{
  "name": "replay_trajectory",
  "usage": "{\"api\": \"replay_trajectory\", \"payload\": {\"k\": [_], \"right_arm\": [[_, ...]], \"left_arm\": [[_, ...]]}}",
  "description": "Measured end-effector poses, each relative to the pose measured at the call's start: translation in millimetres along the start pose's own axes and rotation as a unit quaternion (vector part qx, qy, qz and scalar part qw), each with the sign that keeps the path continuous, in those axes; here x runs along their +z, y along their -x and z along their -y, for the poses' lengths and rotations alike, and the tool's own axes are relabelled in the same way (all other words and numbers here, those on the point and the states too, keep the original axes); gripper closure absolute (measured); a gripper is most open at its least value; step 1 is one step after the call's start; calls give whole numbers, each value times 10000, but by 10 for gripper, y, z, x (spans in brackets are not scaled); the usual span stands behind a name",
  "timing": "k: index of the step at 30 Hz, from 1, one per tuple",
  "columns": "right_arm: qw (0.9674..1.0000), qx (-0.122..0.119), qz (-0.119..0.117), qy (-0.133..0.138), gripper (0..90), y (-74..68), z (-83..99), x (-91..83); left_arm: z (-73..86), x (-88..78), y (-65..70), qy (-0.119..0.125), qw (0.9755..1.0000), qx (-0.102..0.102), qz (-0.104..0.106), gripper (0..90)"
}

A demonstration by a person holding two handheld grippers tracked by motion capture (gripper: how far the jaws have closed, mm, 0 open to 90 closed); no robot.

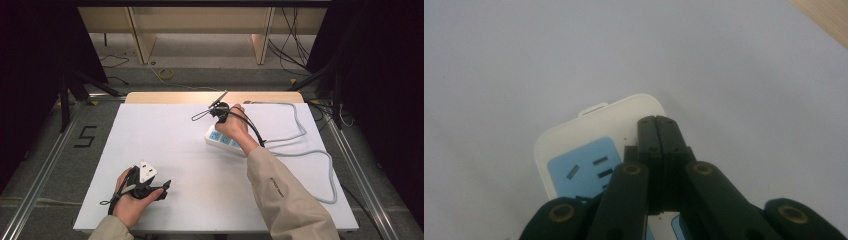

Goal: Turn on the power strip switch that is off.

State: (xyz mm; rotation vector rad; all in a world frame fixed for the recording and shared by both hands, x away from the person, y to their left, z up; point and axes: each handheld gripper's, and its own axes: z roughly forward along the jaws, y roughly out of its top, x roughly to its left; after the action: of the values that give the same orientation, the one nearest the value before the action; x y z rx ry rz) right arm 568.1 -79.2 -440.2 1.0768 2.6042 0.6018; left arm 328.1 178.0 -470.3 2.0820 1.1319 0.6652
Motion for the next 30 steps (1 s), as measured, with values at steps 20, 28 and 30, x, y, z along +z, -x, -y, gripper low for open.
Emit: {"api": "replay_trajectory", "payload": {"k": [20,28,30], "right_arm": [[9996,100,-240,127,900,-24,62,-151],[9992,122,-296,239,897,-24,119,-283],[9992,112,-313,236,896,-17,142,-302]], "left_arm": [[0,2,4,-13,10000,15,-5,226],[2,4,5,-25,10000,27,-5,226],[3,5,5,-26,10000,21,-8,226]]}}
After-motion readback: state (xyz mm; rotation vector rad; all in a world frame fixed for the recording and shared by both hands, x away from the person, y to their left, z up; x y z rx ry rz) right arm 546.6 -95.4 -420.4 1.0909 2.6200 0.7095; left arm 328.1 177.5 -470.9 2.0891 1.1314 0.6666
